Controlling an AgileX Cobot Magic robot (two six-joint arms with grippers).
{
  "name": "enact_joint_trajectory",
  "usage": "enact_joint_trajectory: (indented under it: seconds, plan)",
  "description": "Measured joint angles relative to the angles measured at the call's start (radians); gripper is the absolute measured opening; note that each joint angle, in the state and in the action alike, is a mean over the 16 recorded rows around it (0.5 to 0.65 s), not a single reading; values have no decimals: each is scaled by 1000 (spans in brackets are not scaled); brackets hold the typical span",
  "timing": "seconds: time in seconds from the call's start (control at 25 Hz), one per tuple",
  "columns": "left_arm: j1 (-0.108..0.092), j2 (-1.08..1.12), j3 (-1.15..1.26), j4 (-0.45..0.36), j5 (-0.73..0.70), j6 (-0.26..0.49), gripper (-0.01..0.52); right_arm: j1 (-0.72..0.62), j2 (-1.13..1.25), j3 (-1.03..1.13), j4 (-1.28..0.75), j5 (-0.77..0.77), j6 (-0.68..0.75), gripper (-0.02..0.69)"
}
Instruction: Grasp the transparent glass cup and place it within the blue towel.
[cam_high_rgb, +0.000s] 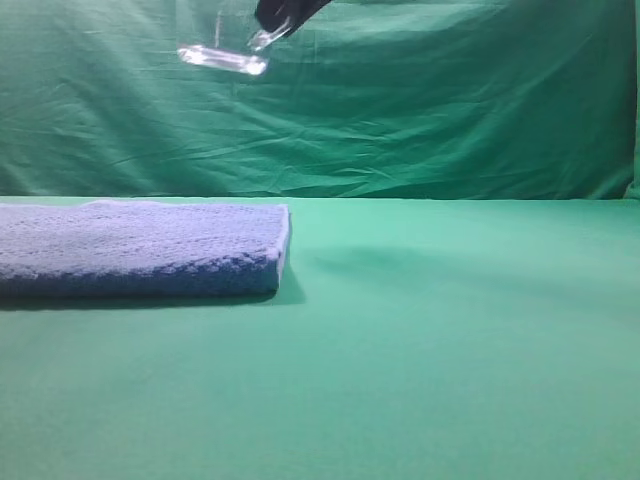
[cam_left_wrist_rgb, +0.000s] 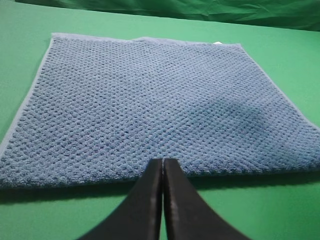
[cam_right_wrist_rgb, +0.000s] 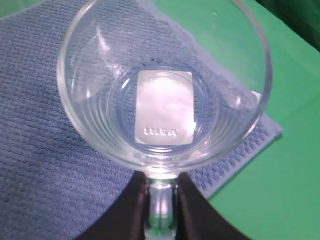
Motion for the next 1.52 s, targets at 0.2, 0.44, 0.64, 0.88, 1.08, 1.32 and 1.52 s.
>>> enact_joint_trajectory:
  seconds: [0.2,0.44,0.64,0.88,1.08,1.32,1.52]
  plan:
    - [0,0,0,0,0,0,0,46,158,-131,-27,6,0,111]
    - [0,0,0,0,0,0,0,79,265,-216,-37,23,4,247]
    - [0,0,0,0,0,0,0,88,276,-250,-47,63,66,365]
    - [0,0,0,0,0,0,0,88,202,-283,-136,144,226,330]
    - [0,0,0,0,0,0,0,77,94,-308,-270,229,435,175]
    - [0,0,0,0,0,0,0,49,-75,-298,-429,329,634,14]
    - [0,0,0,0,0,0,0,26,-232,-205,-500,369,730,0]
